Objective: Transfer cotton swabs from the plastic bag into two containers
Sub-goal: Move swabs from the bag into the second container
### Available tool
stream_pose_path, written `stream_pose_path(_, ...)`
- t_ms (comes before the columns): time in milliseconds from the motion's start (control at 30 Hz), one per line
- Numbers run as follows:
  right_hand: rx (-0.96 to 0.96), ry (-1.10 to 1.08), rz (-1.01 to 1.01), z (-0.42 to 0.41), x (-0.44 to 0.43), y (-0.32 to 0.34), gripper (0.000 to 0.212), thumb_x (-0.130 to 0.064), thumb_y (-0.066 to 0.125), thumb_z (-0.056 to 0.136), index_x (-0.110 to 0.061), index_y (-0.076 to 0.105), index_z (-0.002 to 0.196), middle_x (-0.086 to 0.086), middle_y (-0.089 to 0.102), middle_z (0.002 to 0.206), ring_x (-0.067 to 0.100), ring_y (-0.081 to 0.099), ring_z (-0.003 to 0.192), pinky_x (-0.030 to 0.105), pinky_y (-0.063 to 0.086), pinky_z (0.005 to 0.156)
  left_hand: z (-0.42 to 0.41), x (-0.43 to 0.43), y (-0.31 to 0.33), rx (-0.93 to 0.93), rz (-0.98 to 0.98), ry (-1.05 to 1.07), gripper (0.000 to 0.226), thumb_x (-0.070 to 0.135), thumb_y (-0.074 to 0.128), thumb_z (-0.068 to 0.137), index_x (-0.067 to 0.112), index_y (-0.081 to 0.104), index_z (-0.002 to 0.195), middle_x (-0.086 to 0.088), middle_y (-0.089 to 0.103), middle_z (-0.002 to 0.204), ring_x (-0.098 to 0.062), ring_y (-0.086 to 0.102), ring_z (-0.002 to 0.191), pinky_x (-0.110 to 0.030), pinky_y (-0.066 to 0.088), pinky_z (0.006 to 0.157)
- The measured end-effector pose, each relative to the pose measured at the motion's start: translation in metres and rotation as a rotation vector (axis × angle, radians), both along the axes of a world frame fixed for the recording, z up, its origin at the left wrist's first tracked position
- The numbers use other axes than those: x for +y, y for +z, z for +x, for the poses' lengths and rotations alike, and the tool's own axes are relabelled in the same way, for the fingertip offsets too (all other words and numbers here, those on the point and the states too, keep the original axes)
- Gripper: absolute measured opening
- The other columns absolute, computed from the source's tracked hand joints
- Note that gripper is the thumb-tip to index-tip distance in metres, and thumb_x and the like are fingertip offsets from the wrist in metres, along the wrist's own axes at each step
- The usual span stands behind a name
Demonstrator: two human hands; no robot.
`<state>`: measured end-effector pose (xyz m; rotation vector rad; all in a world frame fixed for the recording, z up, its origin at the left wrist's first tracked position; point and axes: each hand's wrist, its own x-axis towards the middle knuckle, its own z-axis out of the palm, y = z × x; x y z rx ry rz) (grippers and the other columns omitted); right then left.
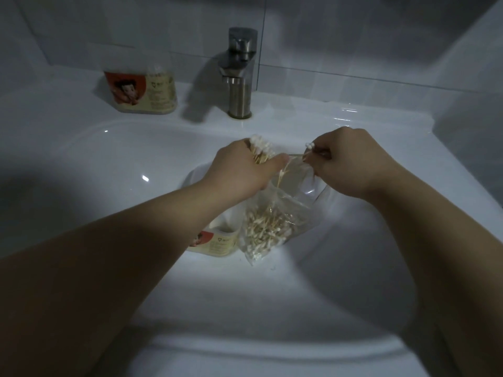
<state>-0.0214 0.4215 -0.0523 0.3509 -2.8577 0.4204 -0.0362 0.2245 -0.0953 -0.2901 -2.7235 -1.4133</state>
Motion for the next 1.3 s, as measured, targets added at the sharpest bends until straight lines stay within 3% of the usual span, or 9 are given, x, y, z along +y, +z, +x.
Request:
stream_pose_path(67,-0.007,-0.005,-0.016,0.001,0.000,0.002,0.029,-0.022,0.058,0.097,-0.006,0.068,0.074,0.013,0.067,0.071,0.028,0.060,0.071,0.034,0.046,0.063,0.000,0.001,0.000,0.005,0.010,-0.010,0.041,0.062,0.077,0.078,0.023,0.064,0.074,0.011,0.070,0.060,0.001,0.062,0.049,-0.016,0.048,0.049)
stream_pose_path(167,-0.037,-0.022,-0.040,0.002,-0.001,0.004,0.028,-0.023,0.059,0.096,-0.005,0.070,0.077,0.015,0.069,0.075,0.030,0.062,0.074,0.037,0.051,0.069,0.000,0.004,-0.002,0.014,-0.006,-0.028,0.035,0.052,0.088,0.070,0.028,0.063,0.075,0.014,0.070,0.069,0.001,0.065,0.065,-0.018,0.047,0.058)
stream_pose_path(300,-0.067,-0.046,-0.071,0.002,0.000,0.004,0.028,-0.023,0.060,0.095,-0.003,0.070,0.078,0.017,0.070,0.077,0.033,0.063,0.076,0.039,0.052,0.071,0.000,0.006,-0.007,0.058,-0.004,-0.055,0.031,0.043,0.090,0.070,0.033,0.062,0.078,0.019,0.067,0.076,0.012,0.060,0.069,-0.005,0.040,0.055)
stream_pose_path(433,-0.101,-0.056,-0.097,0.003,-0.001,0.003,0.030,-0.025,0.063,0.095,-0.005,0.070,0.074,0.013,0.069,0.071,0.030,0.063,0.071,0.034,0.050,0.066,-0.002,0.004,-0.011,0.092,0.012,-0.027,0.032,0.038,0.089,0.073,0.022,0.069,0.093,0.013,0.071,0.086,0.007,0.062,0.079,-0.014,0.047,0.066)
stream_pose_path(600,-0.125,-0.055,-0.094,0.003,-0.001,0.003,0.028,-0.025,0.063,0.095,-0.012,0.070,0.070,0.006,0.071,0.071,0.024,0.063,0.070,0.032,0.050,0.066,-0.001,0.006,-0.010,0.074,0.139,-0.069,0.026,0.032,0.088,0.077,0.030,0.063,0.078,0.028,0.066,0.068,0.013,0.061,0.067,-0.005,0.041,0.056)
stream_pose_path(767,-0.130,-0.073,-0.112,0.002,0.000,0.003,0.028,-0.026,0.064,0.094,-0.011,0.071,0.072,0.008,0.072,0.074,0.025,0.064,0.072,0.034,0.051,0.069,-0.004,0.006,-0.011,-0.020,0.226,-0.048,0.025,0.027,0.086,0.080,0.025,0.062,0.073,0.014,0.062,0.066,-0.008,0.061,0.067,-0.027,0.047,0.067)
stream_pose_path(1067,-0.142,-0.177,-0.190,-0.001,0.008,0.004,0.030,-0.027,0.064,0.094,-0.009,0.071,0.072,0.008,0.073,0.077,0.024,0.065,0.077,0.030,0.051,0.071,-0.006,0.001,-0.011,-0.069,0.273,-0.015,0.025,0.023,0.085,0.081,0.021,0.062,0.072,0.013,0.062,0.062,-0.010,0.061,0.064,-0.030,0.051,0.069)
stream_pose_path(1200,-0.169,-0.176,-0.162,-0.002,0.010,0.002,0.030,-0.024,0.064,0.094,-0.013,0.071,0.067,0.001,0.071,0.071,0.015,0.063,0.070,0.025,0.044,0.058,-0.008,0.000,-0.010,-0.104,0.415,0.057,0.020,0.021,0.084,0.083,0.008,0.071,0.092,0.000,0.067,0.072,-0.014,0.062,0.065,-0.030,0.051,0.063)
stream_pose_path(1300,-0.201,-0.140,-0.115,-0.002,0.009,0.000,0.034,-0.024,0.064,0.094,-0.019,0.067,0.060,-0.005,0.070,0.067,0.012,0.063,0.071,0.023,0.043,0.059,-0.009,0.000,-0.008,-0.127,0.517,0.090,0.018,0.017,0.083,0.085,0.010,0.075,0.100,0.003,0.069,0.074,-0.010,0.063,0.063,-0.025,0.051,0.058)
